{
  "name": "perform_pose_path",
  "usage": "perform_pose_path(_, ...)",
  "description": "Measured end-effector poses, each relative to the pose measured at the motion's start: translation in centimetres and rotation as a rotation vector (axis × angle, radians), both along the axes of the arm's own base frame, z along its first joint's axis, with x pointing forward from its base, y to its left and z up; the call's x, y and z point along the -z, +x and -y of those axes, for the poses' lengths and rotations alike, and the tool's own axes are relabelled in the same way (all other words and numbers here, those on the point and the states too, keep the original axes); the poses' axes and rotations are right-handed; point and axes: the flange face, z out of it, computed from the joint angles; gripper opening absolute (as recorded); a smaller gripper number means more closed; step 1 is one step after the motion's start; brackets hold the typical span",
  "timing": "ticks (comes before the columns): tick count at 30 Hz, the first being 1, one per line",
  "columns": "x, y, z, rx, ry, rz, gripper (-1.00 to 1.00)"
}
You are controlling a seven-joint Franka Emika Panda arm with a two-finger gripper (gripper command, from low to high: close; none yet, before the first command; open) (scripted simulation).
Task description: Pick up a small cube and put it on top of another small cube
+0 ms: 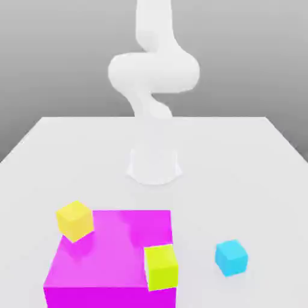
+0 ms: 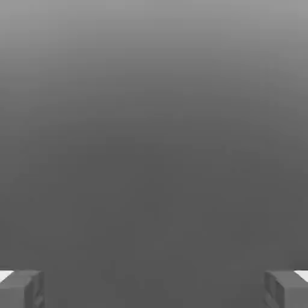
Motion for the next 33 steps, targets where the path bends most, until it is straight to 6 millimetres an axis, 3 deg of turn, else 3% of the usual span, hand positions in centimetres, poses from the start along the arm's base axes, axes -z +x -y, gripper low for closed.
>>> perform_pose_path(5, 10.1, 5.2, -3.7, -0.062, -0.01, -0.159, 0.0)
perform_pose_path(11, 22.6, 7.5, -8.4, -0.135, -0.035, -0.343, 0.0)
perform_pose_path(16, 33.1, 6.5, -11.8, -0.195, -0.066, -0.495, 0.0)
perform_pose_path(22, 44.8, 1.9, -15.1, -0.27, -0.117, -0.675, 0.0)
perform_pose_path(28, 52.3, 0.8, -15.3, -0.278, -0.126, -0.713, 0.0)
perform_pose_path(29, 53.2, 0.8, -15.3, -0.279, -0.126, -0.713, -1.0)
perform_pose_path(33, 53.2, 0.8, -15.3, -0.278, -0.126, -0.713, -1.0)
